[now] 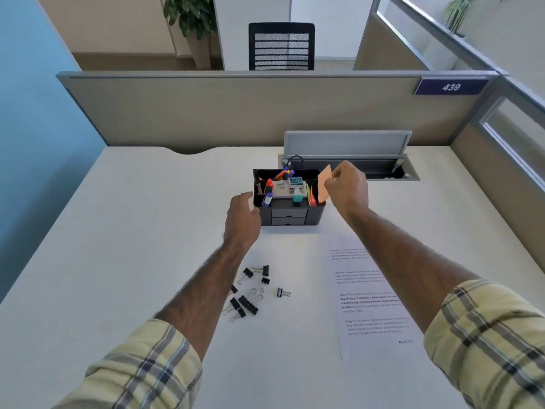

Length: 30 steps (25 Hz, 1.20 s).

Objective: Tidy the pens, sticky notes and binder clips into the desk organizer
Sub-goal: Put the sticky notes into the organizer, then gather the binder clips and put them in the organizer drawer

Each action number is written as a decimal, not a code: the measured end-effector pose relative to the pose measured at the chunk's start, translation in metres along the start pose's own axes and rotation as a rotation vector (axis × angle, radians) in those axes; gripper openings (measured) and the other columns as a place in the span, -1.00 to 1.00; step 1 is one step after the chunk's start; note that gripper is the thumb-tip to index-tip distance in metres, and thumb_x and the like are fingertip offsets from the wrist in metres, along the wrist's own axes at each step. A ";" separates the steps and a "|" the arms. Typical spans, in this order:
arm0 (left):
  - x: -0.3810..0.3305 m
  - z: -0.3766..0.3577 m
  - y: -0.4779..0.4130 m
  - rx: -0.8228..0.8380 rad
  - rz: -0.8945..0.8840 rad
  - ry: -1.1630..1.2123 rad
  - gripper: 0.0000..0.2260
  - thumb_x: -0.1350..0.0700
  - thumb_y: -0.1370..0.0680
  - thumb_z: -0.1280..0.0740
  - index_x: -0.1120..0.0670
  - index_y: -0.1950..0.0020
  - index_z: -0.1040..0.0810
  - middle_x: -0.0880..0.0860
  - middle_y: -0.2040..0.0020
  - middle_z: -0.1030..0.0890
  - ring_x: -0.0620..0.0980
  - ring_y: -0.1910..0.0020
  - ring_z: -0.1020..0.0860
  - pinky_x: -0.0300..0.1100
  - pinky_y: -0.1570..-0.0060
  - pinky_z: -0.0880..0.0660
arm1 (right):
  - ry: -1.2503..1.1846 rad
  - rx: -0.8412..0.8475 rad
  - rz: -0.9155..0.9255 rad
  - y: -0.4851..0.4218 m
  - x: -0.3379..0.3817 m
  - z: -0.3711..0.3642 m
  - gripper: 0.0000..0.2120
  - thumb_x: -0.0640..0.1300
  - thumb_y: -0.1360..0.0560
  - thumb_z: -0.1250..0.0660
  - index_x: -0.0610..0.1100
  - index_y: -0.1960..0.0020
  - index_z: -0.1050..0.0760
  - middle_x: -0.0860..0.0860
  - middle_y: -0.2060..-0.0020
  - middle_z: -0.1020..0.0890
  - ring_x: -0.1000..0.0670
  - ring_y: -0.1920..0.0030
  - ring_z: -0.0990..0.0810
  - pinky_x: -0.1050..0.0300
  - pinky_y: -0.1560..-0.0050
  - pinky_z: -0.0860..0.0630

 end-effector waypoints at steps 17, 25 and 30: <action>0.038 -0.027 -0.003 0.163 0.003 -0.077 -0.57 0.12 -0.65 -0.21 -0.02 -0.53 -0.31 0.00 -0.48 -0.37 0.02 -0.38 -0.42 -0.02 -0.34 -0.41 | 0.217 0.013 0.159 -0.011 0.004 -0.046 -0.96 -0.15 -0.61 -0.31 -0.12 0.00 -0.50 -0.02 0.13 -0.58 0.00 0.18 -0.56 0.15 0.30 -0.46; 0.034 -0.027 0.007 0.114 -0.038 -0.102 -0.62 0.13 -0.65 -0.21 0.00 -0.48 -0.36 0.00 -0.44 -0.39 0.04 -0.29 -0.48 0.03 -0.25 -0.50 | -0.449 -0.072 -0.368 0.051 -0.062 -0.065 -0.89 -0.25 -0.57 -0.28 -0.10 0.10 -0.51 -0.05 0.14 -0.67 0.03 0.25 -0.62 0.17 0.32 -0.55; 0.019 -0.025 0.010 0.028 -0.105 -0.140 -0.57 0.20 -0.64 -0.21 0.00 -0.51 -0.33 0.01 -0.41 -0.40 0.01 -0.24 -0.51 -0.05 -0.17 -0.53 | -1.153 0.163 -0.976 0.119 -0.077 -0.145 -0.90 -0.36 -0.60 -0.26 -0.25 -0.04 -0.53 -0.18 0.07 -0.67 -0.08 0.19 -0.68 0.12 0.19 -0.66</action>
Point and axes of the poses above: each hand's wrist, its own y-axis away from the middle knuckle, its own z-axis out of the back of the hand, x = y × z, the point moved 10 cm from there along -y, towards the middle knuckle
